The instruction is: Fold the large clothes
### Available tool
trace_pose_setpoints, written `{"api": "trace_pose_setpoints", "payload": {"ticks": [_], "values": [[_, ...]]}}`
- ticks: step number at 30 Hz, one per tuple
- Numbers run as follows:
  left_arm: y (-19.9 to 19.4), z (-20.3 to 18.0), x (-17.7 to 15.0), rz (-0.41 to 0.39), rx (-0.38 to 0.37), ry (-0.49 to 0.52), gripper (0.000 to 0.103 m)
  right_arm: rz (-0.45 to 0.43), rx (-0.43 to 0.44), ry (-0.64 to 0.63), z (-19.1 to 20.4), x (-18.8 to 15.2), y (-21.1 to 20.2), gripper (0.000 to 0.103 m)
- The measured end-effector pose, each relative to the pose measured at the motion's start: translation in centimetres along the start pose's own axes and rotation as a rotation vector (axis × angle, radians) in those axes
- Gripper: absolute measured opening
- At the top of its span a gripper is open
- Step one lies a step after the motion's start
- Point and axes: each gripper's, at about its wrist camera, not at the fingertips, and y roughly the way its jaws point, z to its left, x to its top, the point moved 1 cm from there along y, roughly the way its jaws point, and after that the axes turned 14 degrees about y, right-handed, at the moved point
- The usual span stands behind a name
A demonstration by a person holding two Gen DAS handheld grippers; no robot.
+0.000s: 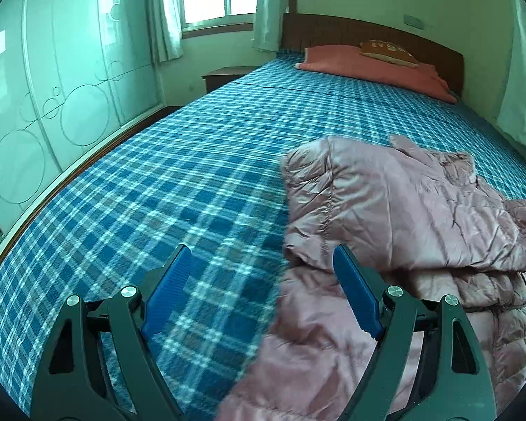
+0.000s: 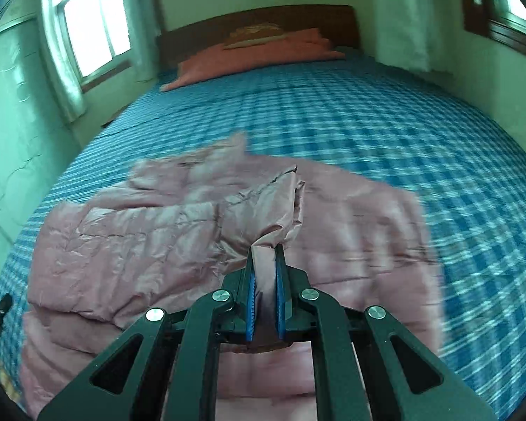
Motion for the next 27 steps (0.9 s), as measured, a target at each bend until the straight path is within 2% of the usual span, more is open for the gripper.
{"api": "trace_pose_setpoints", "payload": {"ticks": [5, 6, 7, 9, 12, 14, 17, 19, 20, 22, 24, 27], "values": [[1.5, -2.0, 0.9, 0.018, -0.012, 0.038, 0.083, 0.111, 0.014, 0.079, -4.2, -0.1, 2.1, 0.012], [1.9, -2.5, 1.2, 0.026, -0.022, 0.043, 0.083, 0.140, 0.025, 0.105, -4.8, -0.1, 2.4, 0.019], [2.3, -2.7, 1.4, 0.033, -0.029, 0.045, 0.083, 0.149, 0.026, 0.120, -5.2, -0.2, 2.3, 0.033], [2.9, -2.9, 1.8, 0.042, -0.035, 0.049, 0.083, 0.115, 0.021, 0.153, -5.9, 0.4, 1.4, 0.045], [3.7, -2.3, 2.9, 0.036, -0.028, 0.016, 0.083, 0.001, -0.021, 0.133, -5.2, 1.5, -0.4, 0.046], [4.7, -2.0, 3.9, 0.038, -0.045, -0.011, 0.083, -0.019, 0.004, 0.113, -4.3, 2.4, -0.3, 0.046], [6.4, -2.1, 4.8, 0.060, -0.059, -0.025, 0.082, 0.027, 0.045, 0.089, -2.1, 2.8, 2.0, 0.046], [8.1, -2.5, 5.0, 0.093, -0.052, -0.014, 0.082, 0.091, 0.023, 0.077, -1.1, 2.3, 4.7, 0.046], [9.2, -2.8, 4.8, 0.122, -0.025, 0.006, 0.082, 0.116, 0.003, 0.069, -0.8, 1.8, 5.8, 0.046], [11.0, -3.3, 4.2, 0.178, -0.005, 0.039, 0.082, 0.121, -0.011, 0.041, -0.7, 1.4, 7.2, 0.046], [11.3, -3.2, 3.8, 0.184, -0.020, 0.030, 0.082, 0.107, -0.031, 0.011, -0.2, 1.3, 6.6, 0.046], [9.6, -2.5, 3.9, 0.149, -0.020, 0.019, 0.082, 0.061, -0.040, -0.019, 0.3, 0.4, 3.7, 0.046]]}}
